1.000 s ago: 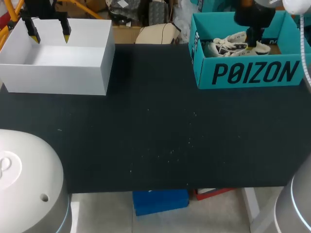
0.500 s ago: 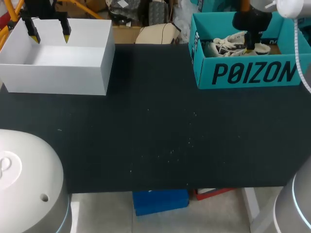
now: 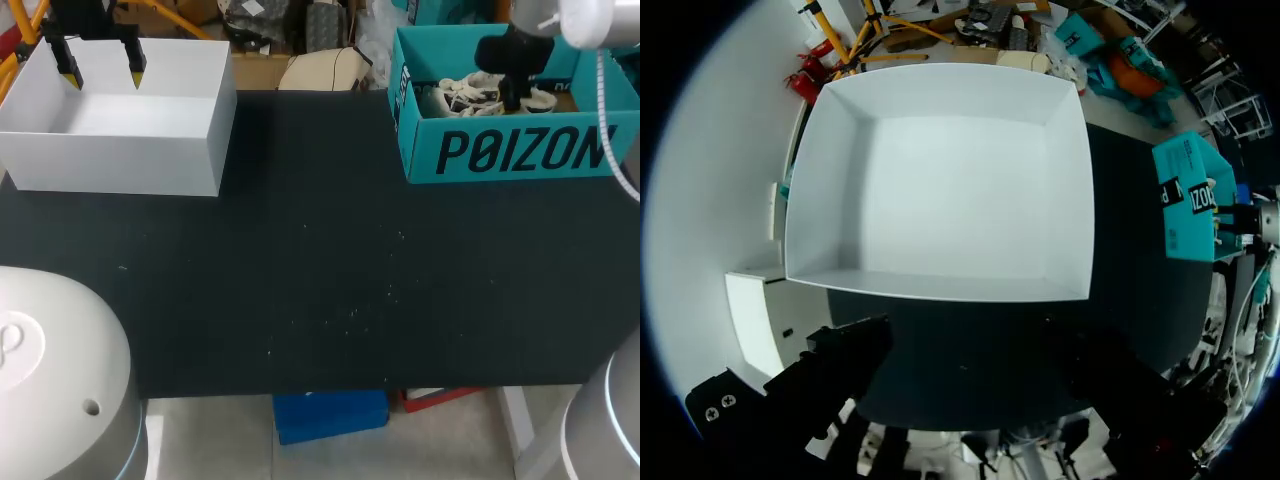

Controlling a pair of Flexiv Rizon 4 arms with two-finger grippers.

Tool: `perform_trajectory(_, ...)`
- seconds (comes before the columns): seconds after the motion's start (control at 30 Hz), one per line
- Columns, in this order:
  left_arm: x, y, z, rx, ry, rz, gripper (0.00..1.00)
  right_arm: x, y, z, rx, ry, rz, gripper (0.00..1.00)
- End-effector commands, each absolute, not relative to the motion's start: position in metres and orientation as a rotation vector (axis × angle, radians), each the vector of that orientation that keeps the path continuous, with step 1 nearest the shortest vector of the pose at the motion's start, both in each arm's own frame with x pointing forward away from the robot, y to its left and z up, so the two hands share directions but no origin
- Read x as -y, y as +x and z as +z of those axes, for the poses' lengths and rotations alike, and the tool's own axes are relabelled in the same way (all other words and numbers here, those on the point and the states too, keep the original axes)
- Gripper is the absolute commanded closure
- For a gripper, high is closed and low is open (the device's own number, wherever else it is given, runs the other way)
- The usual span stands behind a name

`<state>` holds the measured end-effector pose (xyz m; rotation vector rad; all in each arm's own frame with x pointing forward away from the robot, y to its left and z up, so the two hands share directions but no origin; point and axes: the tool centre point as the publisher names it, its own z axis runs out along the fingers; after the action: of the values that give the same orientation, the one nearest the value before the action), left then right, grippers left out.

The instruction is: Take the shoe out of the shoebox, open the shoe tongue, remove and reinsert the insole, then place the shoe into the shoebox

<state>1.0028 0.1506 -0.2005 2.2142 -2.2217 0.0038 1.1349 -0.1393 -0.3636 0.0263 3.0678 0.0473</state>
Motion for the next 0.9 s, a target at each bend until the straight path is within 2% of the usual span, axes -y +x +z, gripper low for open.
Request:
perform_trajectory(0.03,-0.15,1.002,-0.2,2.22,2.217,-0.001,0.0,0.139,1.139,-0.374,-3.077,0.013,0.034,0.74)
perform_trajectory(0.67,-0.15,1.002,-0.2,2.22,2.217,-0.001,0.0,0.135,1.134,-0.401,-3.114,-0.008,0.02,0.79)
perform_trajectory(0.73,-0.15,1.002,-0.2,2.22,2.217,-0.001,0.0,0.134,1.134,-0.403,-3.116,-0.021,0.018,0.85)
perform_trajectory(0.77,-0.15,1.002,-0.2,2.22,2.217,-0.001,0.0,0.134,1.134,-0.403,-3.116,-0.024,0.017,0.95)
perform_trajectory(0.8,-0.15,1.002,-0.2,2.22,2.217,-0.001,0.0,0.134,1.134,-0.403,-3.117,-0.025,0.016,1.0)
perform_trajectory(0.9,-0.15,1.002,-0.2,2.22,2.217,-0.001,0.0,0.136,1.133,-0.395,-3.117,-0.029,0.014,1.0)
